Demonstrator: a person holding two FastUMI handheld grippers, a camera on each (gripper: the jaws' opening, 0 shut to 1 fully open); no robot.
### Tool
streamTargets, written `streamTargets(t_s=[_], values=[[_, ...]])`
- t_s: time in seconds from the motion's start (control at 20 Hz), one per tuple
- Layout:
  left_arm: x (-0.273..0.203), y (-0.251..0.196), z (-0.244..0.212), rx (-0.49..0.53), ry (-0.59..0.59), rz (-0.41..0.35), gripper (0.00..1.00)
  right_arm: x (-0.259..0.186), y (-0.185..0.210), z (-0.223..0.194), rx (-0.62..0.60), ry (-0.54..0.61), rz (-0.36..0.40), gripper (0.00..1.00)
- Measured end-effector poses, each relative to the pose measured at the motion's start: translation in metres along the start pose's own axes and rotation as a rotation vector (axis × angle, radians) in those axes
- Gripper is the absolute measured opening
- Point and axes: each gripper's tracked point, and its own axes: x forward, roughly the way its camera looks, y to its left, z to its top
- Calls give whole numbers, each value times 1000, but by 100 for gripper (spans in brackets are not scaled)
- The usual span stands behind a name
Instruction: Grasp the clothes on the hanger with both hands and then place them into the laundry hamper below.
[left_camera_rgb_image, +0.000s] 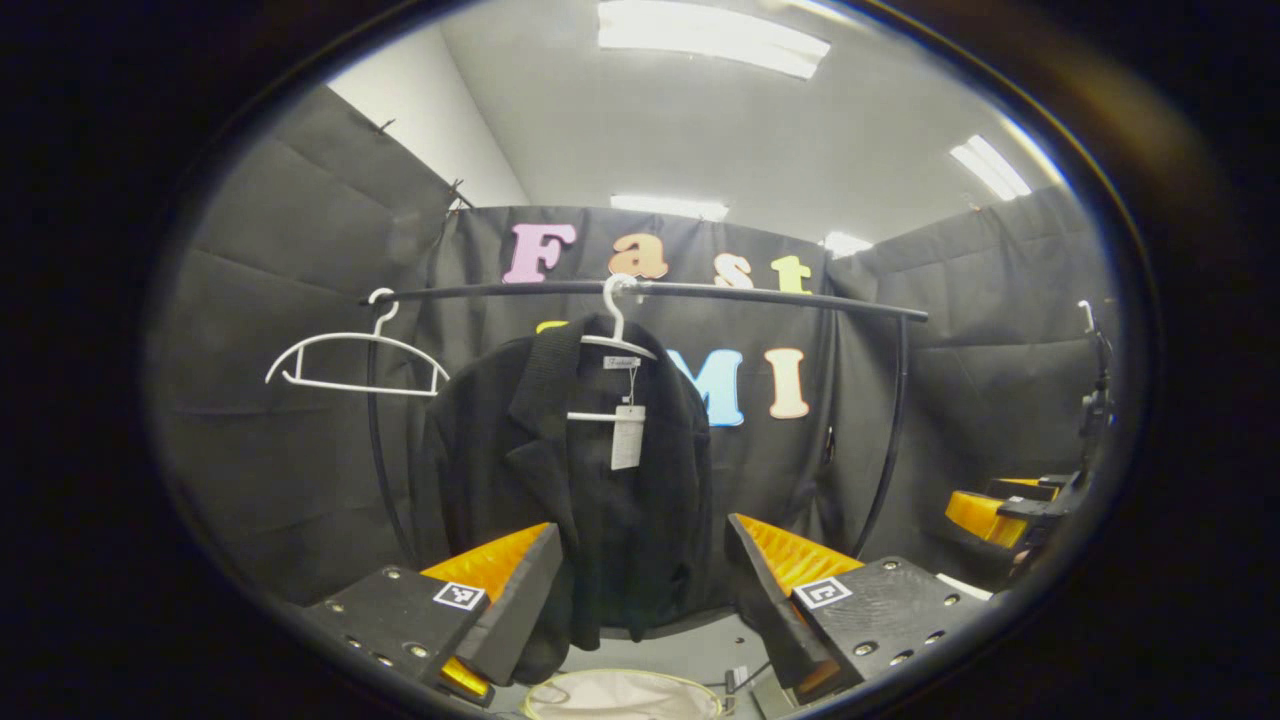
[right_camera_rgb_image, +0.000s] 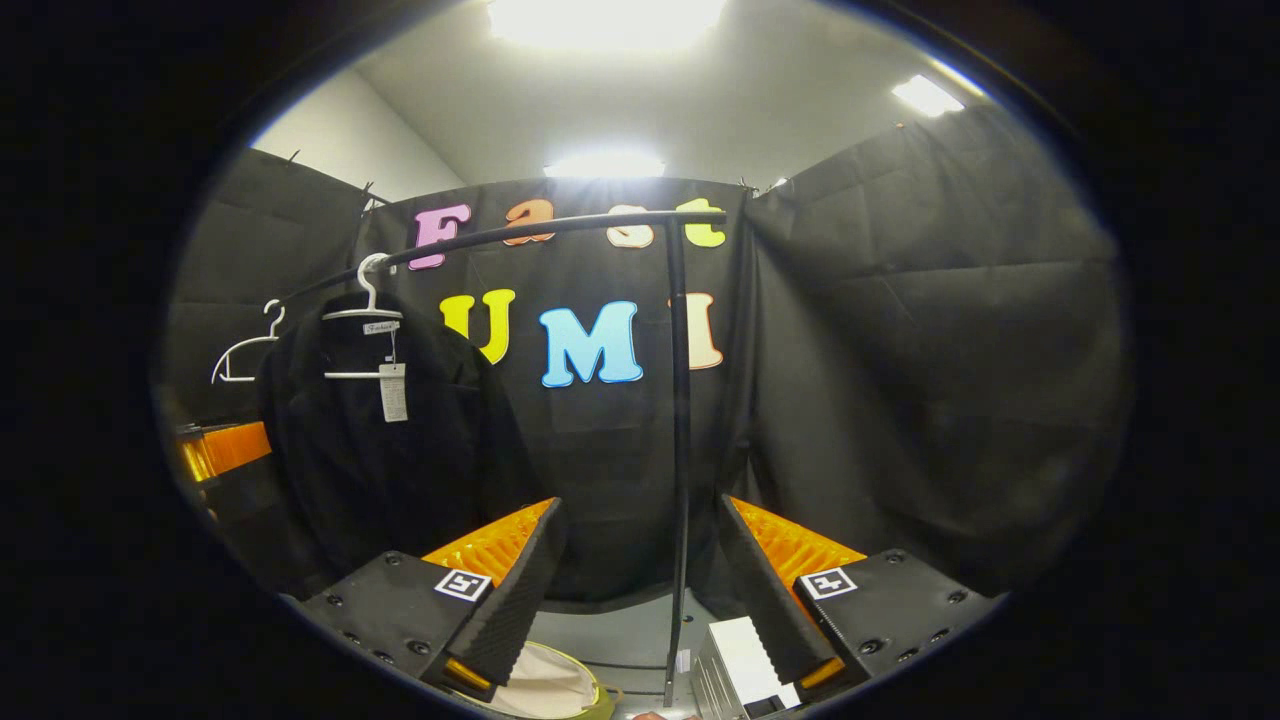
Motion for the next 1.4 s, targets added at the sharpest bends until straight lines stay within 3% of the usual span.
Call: streamTargets(t_s=[0.35, 0.4, 0.7, 0.8, 0.85, 0.95, 1.2, 1.25, 1.4], values=[[2, 25, -3, -28, 1, 62, 95, 8, 7, 0, -29, -5, 72, 92], [2, 31, -3, -31, 1, 75, 95, 9, 9, 2, -33, -4, 85, 96], [-1, 61, 9, -23, 14, 152, 95, 14, 39, 20, -25, -4, 196, 96], [2, 68, 11, -43, 19, 183, 95, 28, 58, 28, -22, -15, 238, 92], [5, 70, 13, -50, 25, 201, 95, 39, 68, 30, -17, -18, 263, 96], [13, 75, 18, -55, 30, 239, 95, 61, 88, 36, 2, -23, 314, 93], [38, 90, 35, -44, 22, 362, 95, 114, 142, 49, 37, -34, 463, 96], [45, 92, 41, -54, 11, 385, 95, 125, 151, 52, 37, -37, 485, 93], [69, 91, 48, -82, 3, 419, 95, 152, 176, 53, 53, -18, 552, 96]])
